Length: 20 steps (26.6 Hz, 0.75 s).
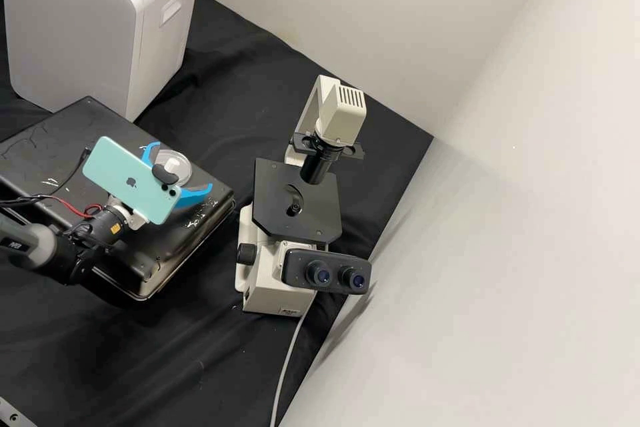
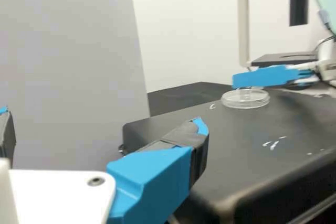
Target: Place the petri dish on the bench
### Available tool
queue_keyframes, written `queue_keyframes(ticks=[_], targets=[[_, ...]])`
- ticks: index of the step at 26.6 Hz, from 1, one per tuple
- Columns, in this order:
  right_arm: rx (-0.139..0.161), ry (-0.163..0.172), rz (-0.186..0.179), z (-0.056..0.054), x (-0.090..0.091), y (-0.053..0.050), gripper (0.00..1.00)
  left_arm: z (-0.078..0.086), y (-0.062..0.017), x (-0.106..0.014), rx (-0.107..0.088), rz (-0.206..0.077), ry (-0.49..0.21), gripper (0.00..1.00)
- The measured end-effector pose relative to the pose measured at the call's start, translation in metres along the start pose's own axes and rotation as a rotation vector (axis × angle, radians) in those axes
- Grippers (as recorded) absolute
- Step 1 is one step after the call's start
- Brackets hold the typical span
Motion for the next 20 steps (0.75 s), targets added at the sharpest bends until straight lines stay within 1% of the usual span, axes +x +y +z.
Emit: queue_keyframes(ticks=[1,2,4,5,6,8,9,10,11,13,16,17,18,20], targets=[[-0.006,0.008,0.010,-0.001,-0.002,0.001,1.00,0.000,0.0006,0.000,0.012,0.004,0.006,1.00],[-0.010,0.016,0.026,-0.002,-0.004,0.002,1.00,0.000,0.0018,-0.001,0.012,0.010,0.006,1.00],[-0.034,0.040,0.047,-0.004,-0.009,0.003,1.00,0.000,0.0051,-0.002,0.008,0.028,0.006,1.00],[-0.041,0.047,0.058,-0.005,-0.012,0.003,1.00,0.000,0.0070,-0.003,0.003,0.040,0.004,1.00],[-0.041,0.056,0.070,-0.007,-0.016,0.003,1.00,-0.001,0.0086,-0.003,-0.001,0.049,0.008,1.00],[-0.056,0.069,0.098,-0.010,-0.021,0.003,1.00,-0.003,0.0111,-0.004,-0.030,0.063,0.016,1.00],[-0.064,0.080,0.114,-0.012,-0.025,0.003,1.00,-0.004,0.0112,-0.004,-0.054,0.064,0.022,1.00],[-0.067,0.087,0.128,-0.013,-0.028,0.003,1.00,-0.005,0.0113,-0.004,-0.065,0.065,0.029,1.00],[-0.074,0.096,0.142,-0.014,-0.031,0.002,1.00,-0.005,0.0114,-0.004,-0.070,0.066,0.034,1.00],[-0.076,0.108,0.170,-0.017,-0.038,0.000,1.00,-0.005,0.0114,-0.004,-0.070,0.066,0.034,1.00],[-0.054,0.124,0.197,-0.021,-0.047,-0.003,1.00,-0.005,0.0114,-0.004,-0.070,0.066,0.034,1.00],[-0.042,0.135,0.200,-0.022,-0.051,-0.004,1.00,-0.005,0.0114,-0.004,-0.070,0.066,0.034,1.00],[-0.028,0.134,0.197,-0.021,-0.053,-0.004,1.00,-0.005,0.0114,-0.004,-0.070,0.066,0.034,1.00],[0.016,0.136,0.192,-0.020,-0.056,-0.005,1.00,-0.005,0.0114,-0.004,-0.070,0.066,0.034,1.00]])
